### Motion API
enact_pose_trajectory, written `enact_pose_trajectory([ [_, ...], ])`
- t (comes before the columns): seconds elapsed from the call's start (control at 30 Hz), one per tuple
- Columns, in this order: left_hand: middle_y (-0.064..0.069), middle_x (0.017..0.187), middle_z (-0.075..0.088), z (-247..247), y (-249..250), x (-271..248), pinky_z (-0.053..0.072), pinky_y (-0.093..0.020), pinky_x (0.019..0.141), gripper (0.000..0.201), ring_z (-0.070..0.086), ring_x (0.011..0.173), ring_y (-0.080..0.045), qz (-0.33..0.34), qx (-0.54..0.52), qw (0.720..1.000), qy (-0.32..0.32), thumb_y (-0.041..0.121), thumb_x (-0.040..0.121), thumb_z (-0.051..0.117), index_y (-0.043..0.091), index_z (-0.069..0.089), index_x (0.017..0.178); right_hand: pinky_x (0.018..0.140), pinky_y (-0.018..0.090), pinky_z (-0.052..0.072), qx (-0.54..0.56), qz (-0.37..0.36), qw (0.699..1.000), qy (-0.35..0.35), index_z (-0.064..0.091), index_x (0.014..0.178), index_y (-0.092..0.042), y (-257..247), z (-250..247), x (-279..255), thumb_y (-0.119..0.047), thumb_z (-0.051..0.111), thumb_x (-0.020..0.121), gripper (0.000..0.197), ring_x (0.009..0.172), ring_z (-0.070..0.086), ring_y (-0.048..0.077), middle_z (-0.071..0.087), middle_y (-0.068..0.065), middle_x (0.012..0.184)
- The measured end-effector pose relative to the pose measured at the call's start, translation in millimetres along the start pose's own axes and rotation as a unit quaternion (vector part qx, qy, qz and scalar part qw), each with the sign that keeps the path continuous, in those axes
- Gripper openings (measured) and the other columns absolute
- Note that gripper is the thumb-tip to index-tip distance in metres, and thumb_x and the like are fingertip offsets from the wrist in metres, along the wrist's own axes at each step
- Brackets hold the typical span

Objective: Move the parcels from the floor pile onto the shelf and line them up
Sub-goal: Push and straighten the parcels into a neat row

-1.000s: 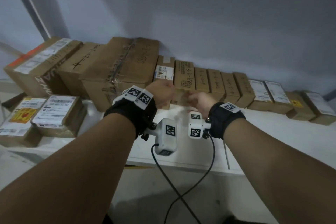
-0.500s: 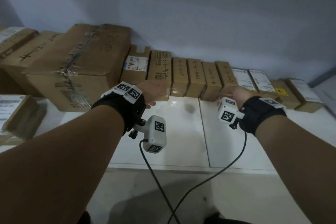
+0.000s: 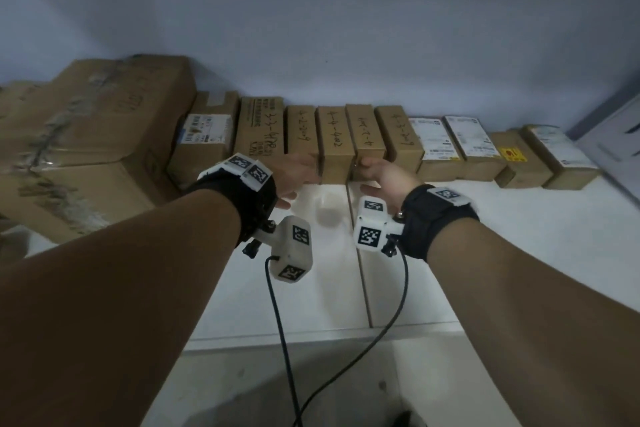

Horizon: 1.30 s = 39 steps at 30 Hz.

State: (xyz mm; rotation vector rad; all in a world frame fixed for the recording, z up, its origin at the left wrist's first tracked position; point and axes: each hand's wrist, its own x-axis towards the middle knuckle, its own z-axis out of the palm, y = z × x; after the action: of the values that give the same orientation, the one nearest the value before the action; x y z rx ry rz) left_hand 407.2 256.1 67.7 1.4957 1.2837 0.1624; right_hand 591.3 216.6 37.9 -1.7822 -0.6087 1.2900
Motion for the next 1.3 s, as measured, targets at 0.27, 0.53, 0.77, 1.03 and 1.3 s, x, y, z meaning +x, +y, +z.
enact_pose_trajectory([
  [0.27,-0.001,0.123,0.056,16,-4,12,0.048,-0.043,0.093,0.039,0.057,0.107,-0.026,-0.007,-0.016,1.000,0.011,0.026,0.091,0.063,0.037,0.052,0.126,0.096,0.043,0.049,0.003,-0.014,1.000,-0.009,0.048,0.142,-0.019,-6,10,-14,-0.012,0.053,0.095,0.047,0.126,0.051,0.033,0.051,0.012,0.141],
  [0.53,-0.001,0.107,0.058,37,15,21,0.042,-0.033,0.081,0.020,0.053,0.098,-0.020,0.010,0.045,0.999,-0.024,0.019,0.099,0.050,0.027,0.057,0.115,0.079,0.040,0.052,0.018,0.009,1.000,-0.009,0.060,0.121,-0.009,-4,16,-21,-0.013,0.053,0.095,0.028,0.092,0.060,0.026,0.062,0.014,0.111],
  [0.77,-0.006,0.122,0.057,40,24,39,0.041,-0.035,0.079,0.038,0.051,0.107,-0.022,0.033,0.032,0.999,-0.005,0.014,0.097,0.051,0.028,0.051,0.132,0.095,0.050,0.053,0.016,-0.009,0.999,-0.040,0.053,0.135,-0.024,-6,-2,-7,-0.010,0.056,0.091,0.046,0.125,0.049,0.032,0.052,0.009,0.139],
  [1.03,-0.011,0.115,0.065,67,47,27,0.049,-0.029,0.069,0.020,0.060,0.085,-0.020,0.051,0.102,0.993,-0.022,0.021,0.097,0.058,0.013,0.060,0.116,0.095,0.043,0.051,-0.037,-0.032,0.998,-0.034,0.061,0.122,-0.009,-13,-52,-38,-0.019,0.049,0.097,0.030,0.093,0.061,0.024,0.063,0.010,0.106],
  [1.3,0.007,0.106,0.066,123,119,27,0.052,-0.035,0.088,0.019,0.063,0.098,-0.017,0.300,0.326,0.896,-0.019,0.037,0.084,0.067,0.030,0.065,0.102,0.064,0.028,0.055,-0.067,0.030,0.985,0.155,0.059,0.126,-0.008,7,-206,-20,-0.023,0.053,0.090,0.039,0.095,0.067,0.025,0.060,0.012,0.125],
])
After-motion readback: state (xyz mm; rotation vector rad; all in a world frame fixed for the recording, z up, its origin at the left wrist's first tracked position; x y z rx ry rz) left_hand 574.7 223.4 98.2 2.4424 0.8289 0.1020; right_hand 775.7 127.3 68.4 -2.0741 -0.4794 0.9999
